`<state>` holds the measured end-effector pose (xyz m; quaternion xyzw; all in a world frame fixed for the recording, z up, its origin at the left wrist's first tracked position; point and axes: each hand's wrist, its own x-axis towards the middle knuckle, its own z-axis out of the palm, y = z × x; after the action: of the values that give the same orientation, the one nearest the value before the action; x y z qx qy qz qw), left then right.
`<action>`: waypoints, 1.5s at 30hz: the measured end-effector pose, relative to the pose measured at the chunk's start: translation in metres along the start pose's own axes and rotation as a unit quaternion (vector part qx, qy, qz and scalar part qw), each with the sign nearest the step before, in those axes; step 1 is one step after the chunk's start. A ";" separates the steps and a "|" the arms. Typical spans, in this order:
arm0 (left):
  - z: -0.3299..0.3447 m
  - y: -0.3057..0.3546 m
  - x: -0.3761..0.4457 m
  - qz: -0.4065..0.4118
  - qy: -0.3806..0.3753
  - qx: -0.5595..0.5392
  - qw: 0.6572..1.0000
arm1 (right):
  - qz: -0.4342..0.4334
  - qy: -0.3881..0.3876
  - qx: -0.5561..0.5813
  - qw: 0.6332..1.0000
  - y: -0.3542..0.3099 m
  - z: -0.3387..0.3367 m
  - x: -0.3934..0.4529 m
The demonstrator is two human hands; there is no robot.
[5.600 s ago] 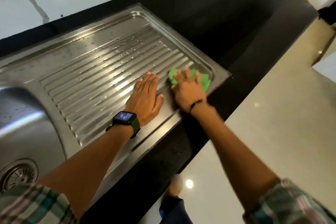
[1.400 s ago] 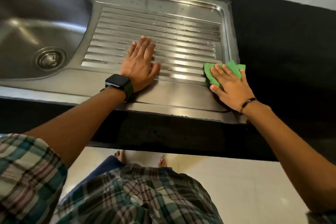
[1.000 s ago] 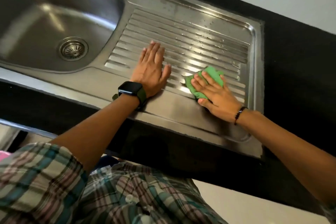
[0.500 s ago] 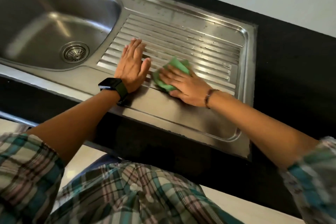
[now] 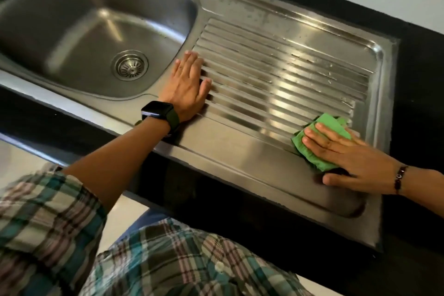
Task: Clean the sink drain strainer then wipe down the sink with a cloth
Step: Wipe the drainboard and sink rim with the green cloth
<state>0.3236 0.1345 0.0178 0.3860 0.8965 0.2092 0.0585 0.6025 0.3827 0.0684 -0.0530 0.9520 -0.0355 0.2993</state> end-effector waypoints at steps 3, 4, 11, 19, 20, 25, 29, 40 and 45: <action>0.002 -0.003 0.000 0.003 0.006 -0.022 1.000 | -0.028 0.035 -0.031 0.998 -0.008 -0.006 0.021; 0.003 -0.004 0.000 0.001 0.009 -0.033 0.999 | -0.033 0.044 -0.036 0.998 -0.010 -0.007 0.027; -0.004 -0.003 0.000 -0.007 0.016 -0.122 0.992 | -0.081 0.093 -0.054 0.991 -0.053 -0.044 0.109; -0.017 0.006 -0.005 -0.027 0.008 -0.197 0.980 | -0.090 0.142 -0.046 0.985 -0.105 -0.085 0.206; -0.020 0.006 -0.007 -0.030 0.010 -0.203 0.979 | -0.087 0.147 -0.049 0.984 -0.107 -0.085 0.206; -0.021 -0.001 -0.015 -0.113 0.083 -0.196 0.970 | -0.062 0.153 -0.036 0.986 -0.108 -0.078 0.177; -0.022 -0.006 -0.014 -0.211 0.132 -0.253 0.935 | -0.059 0.123 -0.027 0.990 -0.073 -0.045 0.103; -0.026 -0.013 -0.010 -0.249 0.169 -0.514 0.803 | -0.077 0.099 -0.033 0.991 -0.074 -0.061 0.138; -0.024 -0.020 -0.007 -0.251 0.191 -0.518 0.795 | -0.062 0.191 -0.008 0.980 -0.124 -0.080 0.202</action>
<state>0.3087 0.1093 0.0306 0.0121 0.7127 0.6896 0.1277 0.4016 0.2382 0.0319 -0.1062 0.9868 -0.0557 0.1088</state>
